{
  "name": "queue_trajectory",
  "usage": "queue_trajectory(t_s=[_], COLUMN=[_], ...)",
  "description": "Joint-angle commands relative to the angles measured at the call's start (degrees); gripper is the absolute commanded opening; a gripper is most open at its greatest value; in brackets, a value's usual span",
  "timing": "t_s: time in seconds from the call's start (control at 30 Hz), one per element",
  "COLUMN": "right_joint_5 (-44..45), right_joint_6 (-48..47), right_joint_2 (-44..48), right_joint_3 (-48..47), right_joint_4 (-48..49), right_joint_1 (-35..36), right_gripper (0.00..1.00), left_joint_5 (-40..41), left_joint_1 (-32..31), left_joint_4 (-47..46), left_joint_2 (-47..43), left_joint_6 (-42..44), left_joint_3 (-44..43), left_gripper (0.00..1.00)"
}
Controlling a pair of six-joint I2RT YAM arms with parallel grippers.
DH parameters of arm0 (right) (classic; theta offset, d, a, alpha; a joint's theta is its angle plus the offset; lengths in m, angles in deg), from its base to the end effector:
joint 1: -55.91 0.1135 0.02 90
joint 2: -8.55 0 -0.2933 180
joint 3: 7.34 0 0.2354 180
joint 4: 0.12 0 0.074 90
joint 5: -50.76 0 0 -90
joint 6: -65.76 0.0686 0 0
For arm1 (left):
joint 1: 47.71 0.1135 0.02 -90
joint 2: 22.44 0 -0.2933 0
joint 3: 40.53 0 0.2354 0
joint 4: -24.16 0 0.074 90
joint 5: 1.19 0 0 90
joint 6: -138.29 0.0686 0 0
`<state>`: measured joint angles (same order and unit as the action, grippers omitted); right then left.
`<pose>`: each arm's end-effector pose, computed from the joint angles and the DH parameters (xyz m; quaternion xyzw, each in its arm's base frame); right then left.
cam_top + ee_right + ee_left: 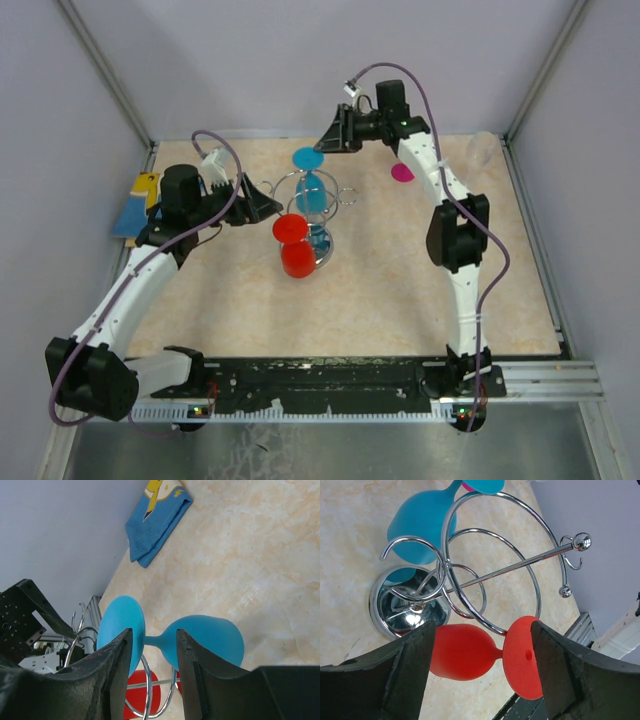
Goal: Take the wine glass off the wine glass rack
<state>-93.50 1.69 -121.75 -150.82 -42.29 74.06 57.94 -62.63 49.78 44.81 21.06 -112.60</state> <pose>0.4945 0.2207 0.3356 -0.1789 0.7807 0.5337 0.2713 0.2474 -0.1023 0.3566 0.0652 0.8051 -0.4012 0.4320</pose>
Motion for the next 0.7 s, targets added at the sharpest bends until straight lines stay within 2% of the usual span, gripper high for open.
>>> queue_trajectory(t_s=[0.0, 0.47, 0.6, 0.67], right_joint_5=[-2.2, -6.4, -7.9, -8.1], right_joint_6=[-0.8, -0.3, 0.1, 0.4], right_joint_2=[0.6, 2.1, 2.3, 2.4], right_joint_3=[-3.4, 0.5, 0.7, 0.9], right_joint_4=[0.4, 3.5, 4.2, 4.5], right_joint_1=[0.8, 2.2, 2.2, 2.2], right_gripper=[0.41, 0.39, 0.24, 0.2], left_joint_5=[-1.4, -2.4, -2.9, -3.3], left_joint_1=[-0.2, -0.2, -0.2, -0.2], left_joint_4=[0.1, -0.6, -1.0, -1.4], left_joint_2=[-0.4, 0.1, 0.2, 0.3], left_joint_6=[0.1, 0.0, -0.3, -0.7], left_joint_3=[-0.9, -0.5, -0.4, -0.2], left_gripper=[0.82, 0.82, 0.82, 0.82])
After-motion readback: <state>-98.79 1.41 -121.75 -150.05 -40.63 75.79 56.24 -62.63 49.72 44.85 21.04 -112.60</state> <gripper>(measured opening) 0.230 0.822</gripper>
